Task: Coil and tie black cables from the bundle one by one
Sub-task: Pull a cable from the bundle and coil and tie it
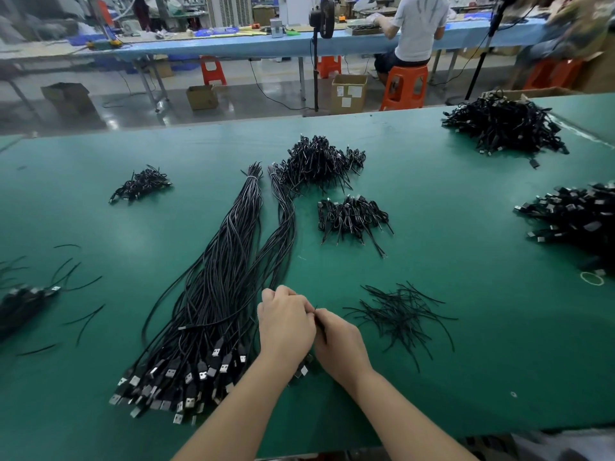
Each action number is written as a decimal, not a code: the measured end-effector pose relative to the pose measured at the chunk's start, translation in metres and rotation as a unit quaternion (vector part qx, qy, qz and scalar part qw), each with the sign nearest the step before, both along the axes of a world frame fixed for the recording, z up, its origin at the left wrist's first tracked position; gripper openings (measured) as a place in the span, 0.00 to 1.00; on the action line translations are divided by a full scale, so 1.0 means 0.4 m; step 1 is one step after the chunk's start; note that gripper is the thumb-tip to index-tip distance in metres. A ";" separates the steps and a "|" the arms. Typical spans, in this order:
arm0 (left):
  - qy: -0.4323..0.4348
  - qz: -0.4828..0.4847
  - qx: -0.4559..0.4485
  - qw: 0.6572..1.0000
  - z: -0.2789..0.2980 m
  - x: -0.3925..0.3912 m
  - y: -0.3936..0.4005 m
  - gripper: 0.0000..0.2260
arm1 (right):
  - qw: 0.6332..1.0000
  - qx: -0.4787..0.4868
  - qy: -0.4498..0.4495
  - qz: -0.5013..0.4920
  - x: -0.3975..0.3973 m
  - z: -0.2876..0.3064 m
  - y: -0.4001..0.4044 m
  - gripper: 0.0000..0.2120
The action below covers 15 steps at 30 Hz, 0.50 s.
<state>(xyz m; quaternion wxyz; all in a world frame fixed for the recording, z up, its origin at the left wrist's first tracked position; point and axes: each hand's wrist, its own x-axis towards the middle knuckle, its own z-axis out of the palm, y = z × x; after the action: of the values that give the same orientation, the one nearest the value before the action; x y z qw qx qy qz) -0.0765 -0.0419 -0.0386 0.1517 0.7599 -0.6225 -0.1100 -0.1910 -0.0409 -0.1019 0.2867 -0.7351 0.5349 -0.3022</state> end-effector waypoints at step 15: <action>0.107 -0.017 -0.095 0.990 -0.016 -0.025 0.014 0.06 | 0.953 0.211 -0.219 0.010 -0.023 0.051 -0.021 0.12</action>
<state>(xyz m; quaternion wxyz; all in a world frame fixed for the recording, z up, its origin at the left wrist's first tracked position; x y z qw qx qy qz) -0.0865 -0.0364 -0.0449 0.2867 0.7152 -0.6231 -0.1339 -0.2000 -0.0491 -0.0814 0.5486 -0.5787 0.5035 -0.3327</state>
